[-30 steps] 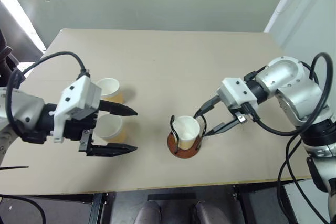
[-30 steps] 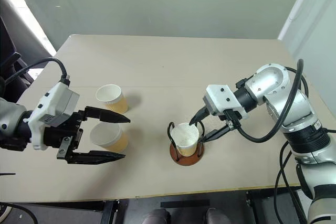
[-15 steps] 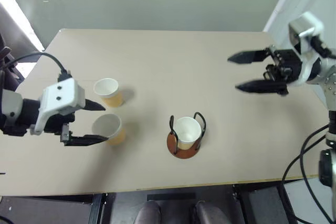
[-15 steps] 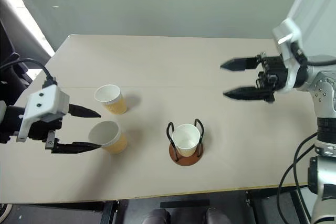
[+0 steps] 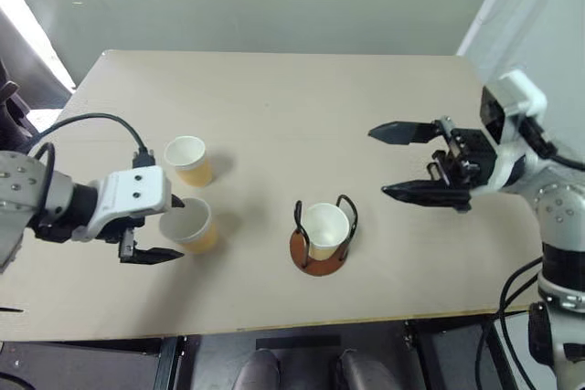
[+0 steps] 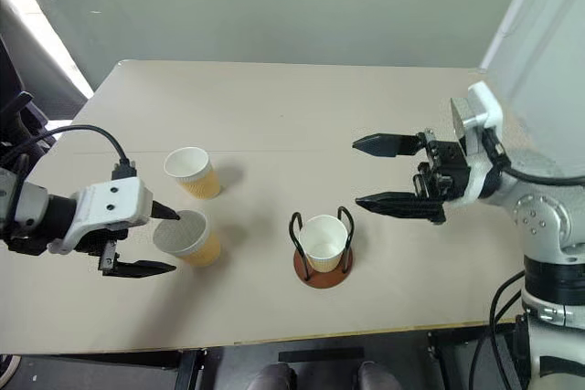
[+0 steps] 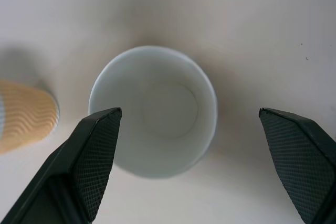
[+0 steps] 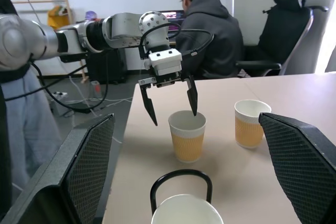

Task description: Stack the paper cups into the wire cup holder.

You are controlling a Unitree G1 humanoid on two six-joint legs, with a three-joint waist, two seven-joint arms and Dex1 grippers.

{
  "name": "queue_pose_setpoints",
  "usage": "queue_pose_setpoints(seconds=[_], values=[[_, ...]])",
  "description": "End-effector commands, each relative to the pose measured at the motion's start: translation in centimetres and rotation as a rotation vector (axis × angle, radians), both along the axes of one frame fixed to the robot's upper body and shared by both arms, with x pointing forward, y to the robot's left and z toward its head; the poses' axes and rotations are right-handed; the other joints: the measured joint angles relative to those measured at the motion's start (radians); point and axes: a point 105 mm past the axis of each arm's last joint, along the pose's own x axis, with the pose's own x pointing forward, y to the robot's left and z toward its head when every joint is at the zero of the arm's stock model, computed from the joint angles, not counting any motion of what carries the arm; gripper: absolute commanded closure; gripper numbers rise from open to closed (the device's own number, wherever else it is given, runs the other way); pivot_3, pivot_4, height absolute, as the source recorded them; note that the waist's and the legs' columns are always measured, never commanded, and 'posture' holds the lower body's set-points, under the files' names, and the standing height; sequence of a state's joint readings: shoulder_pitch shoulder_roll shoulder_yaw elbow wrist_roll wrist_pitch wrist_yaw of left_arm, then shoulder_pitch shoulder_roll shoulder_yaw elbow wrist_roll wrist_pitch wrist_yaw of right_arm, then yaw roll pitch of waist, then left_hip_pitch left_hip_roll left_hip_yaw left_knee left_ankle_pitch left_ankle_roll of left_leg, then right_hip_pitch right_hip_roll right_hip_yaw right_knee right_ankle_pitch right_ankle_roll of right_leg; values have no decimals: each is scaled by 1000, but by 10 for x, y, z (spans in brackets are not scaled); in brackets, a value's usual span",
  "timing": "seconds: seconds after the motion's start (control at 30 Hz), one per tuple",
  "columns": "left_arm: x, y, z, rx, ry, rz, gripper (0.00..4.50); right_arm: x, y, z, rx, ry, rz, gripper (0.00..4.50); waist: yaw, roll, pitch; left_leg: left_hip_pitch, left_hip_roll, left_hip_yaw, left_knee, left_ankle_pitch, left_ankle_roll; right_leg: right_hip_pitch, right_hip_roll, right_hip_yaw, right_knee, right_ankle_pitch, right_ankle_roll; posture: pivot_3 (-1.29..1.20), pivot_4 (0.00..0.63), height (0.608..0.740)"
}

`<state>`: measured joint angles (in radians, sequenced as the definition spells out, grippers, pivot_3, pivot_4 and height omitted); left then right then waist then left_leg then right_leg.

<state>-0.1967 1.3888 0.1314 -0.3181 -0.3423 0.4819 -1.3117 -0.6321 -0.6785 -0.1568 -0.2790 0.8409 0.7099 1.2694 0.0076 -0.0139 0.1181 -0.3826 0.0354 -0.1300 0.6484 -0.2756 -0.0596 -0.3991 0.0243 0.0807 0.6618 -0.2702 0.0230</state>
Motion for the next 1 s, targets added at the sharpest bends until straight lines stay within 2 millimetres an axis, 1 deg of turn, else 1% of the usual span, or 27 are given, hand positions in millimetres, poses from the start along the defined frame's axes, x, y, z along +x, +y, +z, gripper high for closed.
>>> queue_pose_setpoints(seconds=[0.03, 0.07, 0.17, 0.27, 0.4, 0.5, 0.53, 0.63, 0.67, 0.8, 0.9, 1.0], values=[[3, -3, 0, 31, -27, -20, 0, -10, -1, 9, -10, -70, 3, 60, 0, 0, 0, 0, 0, 0, 0, 0, 0, 0, 0, 0, 0, 0, 0, 0, 150, 740], [4, -4, -2, 39, -26, -25, 0, -11, 0, 8, -17, -71, 6, 60, 0, 0, 0, 0, 0, 0, 0, 0, 0, 0, 0, 0, 0, 0, 0, 0, 150, 740], [7, -6, -8, 57, -32, -43, 622, -13, 1, 7, -31, -83, 4, 0, 0, 0, 0, 0, 0, 0, 0, 0, 0, 0, 0, 0, 0, 0, 0, 0, 150, 740], [9, -7, -9, 58, -36, -47, 1631, -16, 1, 6, -47, -85, 10, 0, 0, 0, 0, 0, 0, 0, 0, 0, 0, 0, 0, 0, 0, 0, 0, 0, 150, 740], [12, -8, -8, 54, -39, -50, 3160, -19, 0, 1, -87, -77, 18, 0, 0, 0, 0, 0, 0, 0, 0, 0, 0, 0, 0, 0, 0, 0, 0, 0, 150, 740], [13, -10, -6, 45, -41, -59, 4224, -19, -1, -3, -109, -78, 15, 0, 0, 0, 0, 0, 0, 0, 0, 0, 0, 0, 0, 0, 0, 0, 0, 0, 150, 740], [13, -12, -4, 33, -42, -65, 4490, -19, -1, -3, -110, -79, 14, 0, 0, 0, 0, 0, 0, 0, 0, 0, 0, 0, 0, 0, 0, 0, 0, 0, 150, 740], [12, -19, 2, -19, -34, -89, 4490, -19, -1, -3, -107, -80, 14, 0, 0, 0, 0, 0, 0, 0, 0, 0, 0, 0, 0, 0, 0, 0, 0, 0, 150, 740], [11, -24, 8, -60, -33, -106, 4490, -20, -2, -2, -110, -71, 22, 0, 0, 0, 0, 0, 0, 0, 0, 0, 0, 0, 0, 0, 0, 0, 0, 0, 150, 740], [11, -45, 44, -224, -76, -183, 4490, -32, -6, -6, -170, -39, 78, 0, 8, -1, -1, -1, 0, 0, 0, 0, 0, 0, 0, 0, 0, 0, 0, 0, 150, 740], [15, -63, 81, -331, -137, -283, 4490, -37, -10, -5, -197, -38, 82, 0, 10, -1, -1, -1, 0, 0, 0, 0, 0, 0, 0, 0, 0, 0, 0, 0, 150, 740], [15, -80, 104, -404, -155, -385, 4490, -41, -10, -3, -217, -49, 90, 0, 9, -1, -1, 0, -1, 0, 1, 0, 0, 1, 0, 0, 0, 0, 0, 0, 150, 740]])
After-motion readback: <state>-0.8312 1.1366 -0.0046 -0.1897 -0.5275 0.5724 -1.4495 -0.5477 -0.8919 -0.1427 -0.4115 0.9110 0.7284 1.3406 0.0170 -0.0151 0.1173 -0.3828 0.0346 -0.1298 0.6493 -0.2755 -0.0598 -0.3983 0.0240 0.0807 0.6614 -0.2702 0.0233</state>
